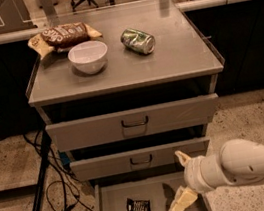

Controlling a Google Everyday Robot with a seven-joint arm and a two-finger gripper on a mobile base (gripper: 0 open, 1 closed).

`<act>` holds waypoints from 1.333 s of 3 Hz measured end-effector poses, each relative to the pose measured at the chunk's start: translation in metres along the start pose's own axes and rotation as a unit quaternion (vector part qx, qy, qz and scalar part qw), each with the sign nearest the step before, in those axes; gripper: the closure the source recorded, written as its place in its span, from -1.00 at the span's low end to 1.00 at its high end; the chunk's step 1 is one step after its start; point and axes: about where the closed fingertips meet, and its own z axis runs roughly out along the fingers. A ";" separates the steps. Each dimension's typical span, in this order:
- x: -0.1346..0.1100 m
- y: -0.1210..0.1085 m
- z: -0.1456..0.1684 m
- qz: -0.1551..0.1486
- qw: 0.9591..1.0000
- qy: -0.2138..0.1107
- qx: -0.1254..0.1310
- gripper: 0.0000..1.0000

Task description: Pick rxbar chocolate from bottom drawer and place on counter

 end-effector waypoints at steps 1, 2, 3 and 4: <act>0.022 0.048 0.036 0.006 0.999 0.035 -0.012 -1.00; 0.040 0.079 0.072 -0.005 0.999 0.027 -0.018 -1.00; 0.074 0.072 0.107 -0.014 1.000 0.017 -0.004 -1.00; 0.098 0.055 0.135 0.000 1.000 0.008 0.000 -1.00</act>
Offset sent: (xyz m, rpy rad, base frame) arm -0.0793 0.0407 -0.1449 0.0101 -0.0121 0.0068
